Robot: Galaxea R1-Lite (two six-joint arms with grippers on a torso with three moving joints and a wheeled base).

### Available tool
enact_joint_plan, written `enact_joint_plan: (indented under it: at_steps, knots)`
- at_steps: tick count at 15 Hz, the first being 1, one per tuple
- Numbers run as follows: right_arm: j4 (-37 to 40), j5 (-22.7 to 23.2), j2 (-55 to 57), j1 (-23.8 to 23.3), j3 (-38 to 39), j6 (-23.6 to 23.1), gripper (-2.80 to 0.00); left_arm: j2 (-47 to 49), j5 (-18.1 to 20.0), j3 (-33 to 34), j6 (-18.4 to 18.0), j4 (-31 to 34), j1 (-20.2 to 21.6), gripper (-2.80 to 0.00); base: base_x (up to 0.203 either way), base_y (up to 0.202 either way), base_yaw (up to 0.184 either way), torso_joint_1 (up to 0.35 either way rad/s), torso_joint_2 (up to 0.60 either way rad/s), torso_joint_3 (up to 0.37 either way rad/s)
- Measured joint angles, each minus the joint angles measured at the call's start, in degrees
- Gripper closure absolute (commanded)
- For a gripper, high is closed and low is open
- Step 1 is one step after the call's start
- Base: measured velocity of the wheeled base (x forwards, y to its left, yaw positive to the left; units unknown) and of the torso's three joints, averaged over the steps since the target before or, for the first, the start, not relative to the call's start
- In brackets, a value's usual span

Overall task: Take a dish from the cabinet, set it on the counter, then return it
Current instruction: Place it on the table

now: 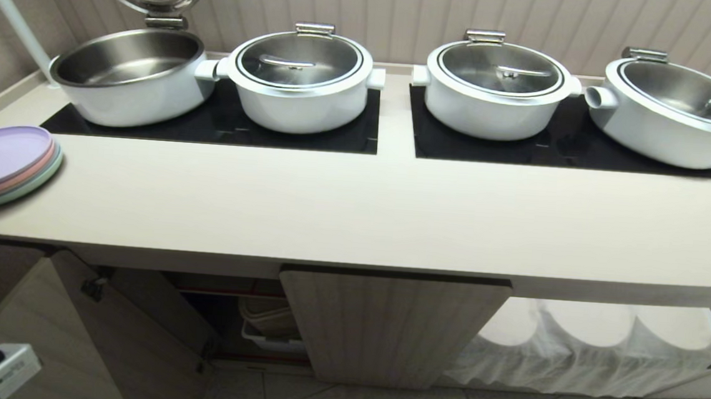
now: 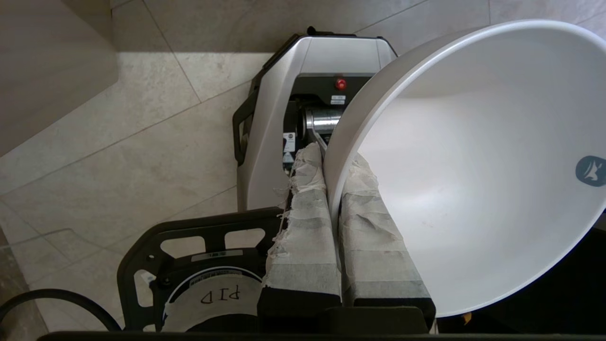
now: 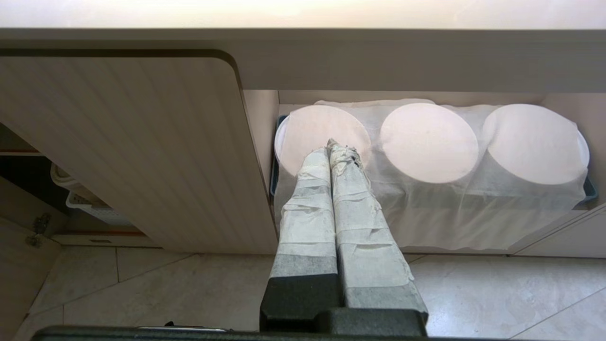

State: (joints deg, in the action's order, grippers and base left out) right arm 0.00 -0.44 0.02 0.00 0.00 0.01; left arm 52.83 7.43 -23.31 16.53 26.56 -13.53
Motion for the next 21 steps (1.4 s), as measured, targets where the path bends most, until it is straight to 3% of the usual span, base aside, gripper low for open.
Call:
enact_joint_plan:
  at_steps: [12, 21]
  knots:
    - [0.0, 0.0, 0.0, 0.0, 0.0, -0.01, 0.0, 0.09, 0.11, 0.02, 0.06, -0.02, 0.0, 0.0, 0.0, 0.0, 0.0, 0.115, -0.23, -0.116]
    - [0.0, 0.1, 0.0, 0.0, 0.0, 0.23, 0.0, 0.09, 0.09, -0.01, 0.04, -0.05, 0.06, 0.0, 0.0, 0.0, 0.0, 0.042, -0.08, -0.041]
